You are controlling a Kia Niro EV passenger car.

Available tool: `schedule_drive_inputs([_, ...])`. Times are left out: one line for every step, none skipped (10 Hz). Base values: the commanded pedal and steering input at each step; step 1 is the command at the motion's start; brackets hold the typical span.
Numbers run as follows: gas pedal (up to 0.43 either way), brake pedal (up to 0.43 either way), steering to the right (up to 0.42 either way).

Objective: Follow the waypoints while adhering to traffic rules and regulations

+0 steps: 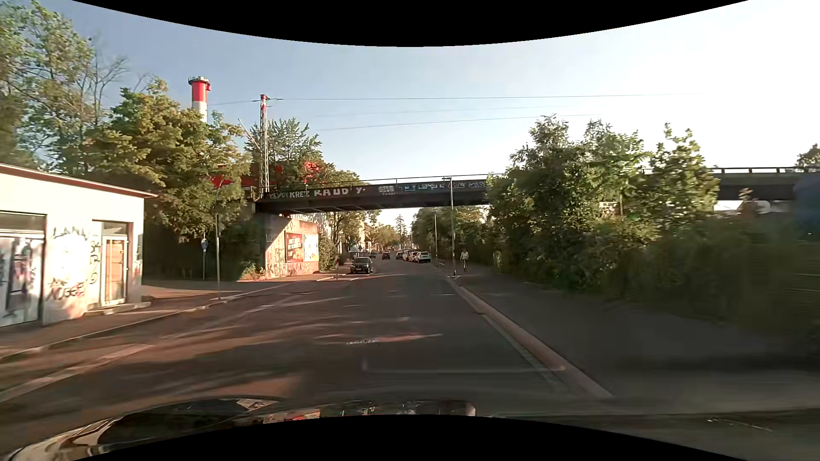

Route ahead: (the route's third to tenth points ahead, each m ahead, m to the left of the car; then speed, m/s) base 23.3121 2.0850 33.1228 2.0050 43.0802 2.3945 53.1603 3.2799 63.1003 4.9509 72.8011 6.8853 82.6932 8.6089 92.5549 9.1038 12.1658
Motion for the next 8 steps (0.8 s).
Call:
schedule_drive_inputs([0.079,0.0,0.0])
schedule_drive_inputs([0.067,0.0,0.0])
schedule_drive_inputs([0.067,0.0,0.0])
schedule_drive_inputs([0.067,0.0,0.0])
schedule_drive_inputs([0.059,0.0,0.001])
schedule_drive_inputs([0.047,0.0,0.001])
schedule_drive_inputs([0.047,0.0,0.001])
schedule_drive_inputs([0.047,0.0,-0.001])
